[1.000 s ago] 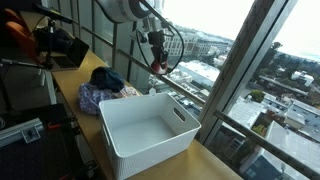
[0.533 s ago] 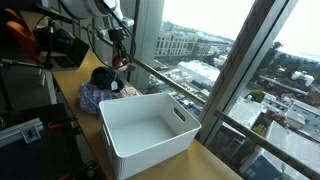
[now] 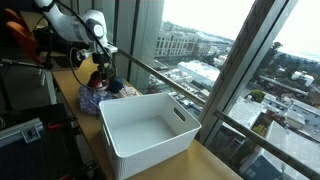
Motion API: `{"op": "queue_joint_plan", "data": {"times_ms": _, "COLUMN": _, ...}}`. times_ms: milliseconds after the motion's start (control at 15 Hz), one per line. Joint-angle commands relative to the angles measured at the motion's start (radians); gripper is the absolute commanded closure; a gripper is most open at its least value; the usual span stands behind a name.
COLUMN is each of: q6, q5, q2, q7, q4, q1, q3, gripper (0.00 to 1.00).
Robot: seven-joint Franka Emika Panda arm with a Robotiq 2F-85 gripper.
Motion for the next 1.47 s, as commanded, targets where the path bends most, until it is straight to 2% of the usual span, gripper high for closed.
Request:
{"op": "queue_joint_plan", "data": {"times_ms": 0, "q6": 0.009, "q5": 0.029, "q2": 0.135, "q7": -0.020, "q4": 0.062, "q1": -0.002, "q3": -0.006, "gripper": 0.96}}
{"op": "queue_joint_plan", "data": {"times_ms": 333, "q6": 0.000, "q5": 0.045, "q2": 0.247, "q7": -0.045, "q4": 0.134, "q1": 0.004, "q3": -0.023, "gripper": 0.96}}
{"op": "queue_joint_plan", "data": {"times_ms": 400, "q6": -0.005, "q5": 0.054, "q2": 0.246, "q7": -0.056, "q4": 0.141, "q1": 0.000, "q3": -0.025, "gripper": 0.91}}
{"op": "queue_joint_plan", "data": {"times_ms": 467, "q6": -0.011, "q5": 0.066, "q2": 0.242, "q7": -0.067, "q4": 0.147, "q1": -0.004, "q3": -0.028, "gripper": 0.60}}
{"op": "queue_joint_plan", "data": {"times_ms": 600, "q6": -0.016, "q5": 0.089, "q2": 0.218, "q7": -0.089, "q4": 0.141, "q1": -0.013, "q3": -0.035, "gripper": 0.59}}
{"op": "queue_joint_plan", "data": {"times_ms": 667, "q6": -0.020, "q5": 0.101, "q2": 0.202, "q7": -0.099, "q4": 0.136, "q1": -0.015, "q3": -0.039, "gripper": 0.53}}
{"op": "queue_joint_plan", "data": {"times_ms": 1133, "q6": -0.057, "q5": 0.113, "q2": 0.039, "q7": -0.134, "q4": 0.085, "q1": -0.021, "q3": -0.049, "gripper": 0.03}}
{"op": "queue_joint_plan", "data": {"times_ms": 1400, "q6": -0.095, "q5": 0.084, "q2": -0.049, "q7": -0.136, "q4": 0.085, "q1": -0.030, "q3": -0.048, "gripper": 0.00}}
